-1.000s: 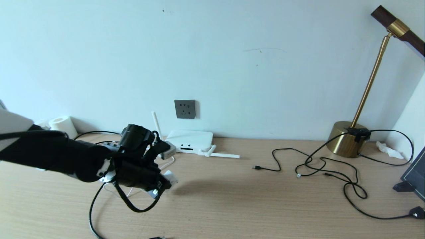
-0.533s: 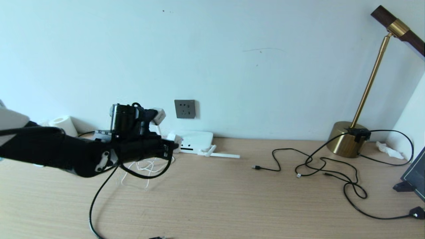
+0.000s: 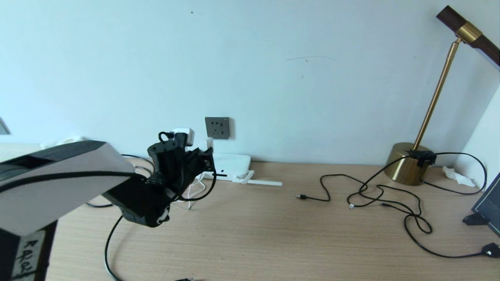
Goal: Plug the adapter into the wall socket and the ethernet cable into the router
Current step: Align plug and socket
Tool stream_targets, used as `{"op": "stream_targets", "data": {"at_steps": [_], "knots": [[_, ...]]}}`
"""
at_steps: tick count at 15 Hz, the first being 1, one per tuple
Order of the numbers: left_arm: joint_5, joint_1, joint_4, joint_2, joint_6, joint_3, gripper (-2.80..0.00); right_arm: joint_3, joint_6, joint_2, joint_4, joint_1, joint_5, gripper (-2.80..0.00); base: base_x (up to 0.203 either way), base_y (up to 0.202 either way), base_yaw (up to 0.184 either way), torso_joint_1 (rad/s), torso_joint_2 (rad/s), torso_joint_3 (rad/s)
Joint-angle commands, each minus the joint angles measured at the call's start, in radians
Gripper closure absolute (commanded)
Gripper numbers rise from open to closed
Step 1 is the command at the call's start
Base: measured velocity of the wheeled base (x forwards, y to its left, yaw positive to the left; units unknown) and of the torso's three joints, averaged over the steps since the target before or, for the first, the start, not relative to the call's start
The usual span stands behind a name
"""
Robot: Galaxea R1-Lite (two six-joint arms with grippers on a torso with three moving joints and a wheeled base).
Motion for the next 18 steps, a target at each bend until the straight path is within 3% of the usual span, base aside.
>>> {"op": "stream_targets", "data": {"at_steps": [1,5,12,18], "knots": [[0.035,0.000,-0.116,0.118,0.023,-0.073,0.00,0.011,-0.001,0.002,0.000,0.001,0.000,-2.80,0.000,0.000,0.000,0.000,0.00,0.000],[0.067,0.002,-0.140,0.189,0.038,-0.239,0.00,0.011,-0.001,0.001,0.000,0.001,0.000,-2.80,0.000,0.000,0.000,0.000,0.00,0.000],[0.115,0.002,-0.140,0.317,0.052,-0.416,0.00,0.011,-0.001,0.001,0.000,0.001,0.000,-2.80,0.000,0.000,0.000,0.000,0.00,0.000],[0.119,0.002,-0.140,0.360,0.089,-0.490,0.00,0.011,-0.001,0.002,0.000,0.001,0.000,-2.80,0.000,0.000,0.000,0.000,0.00,0.000]]}}
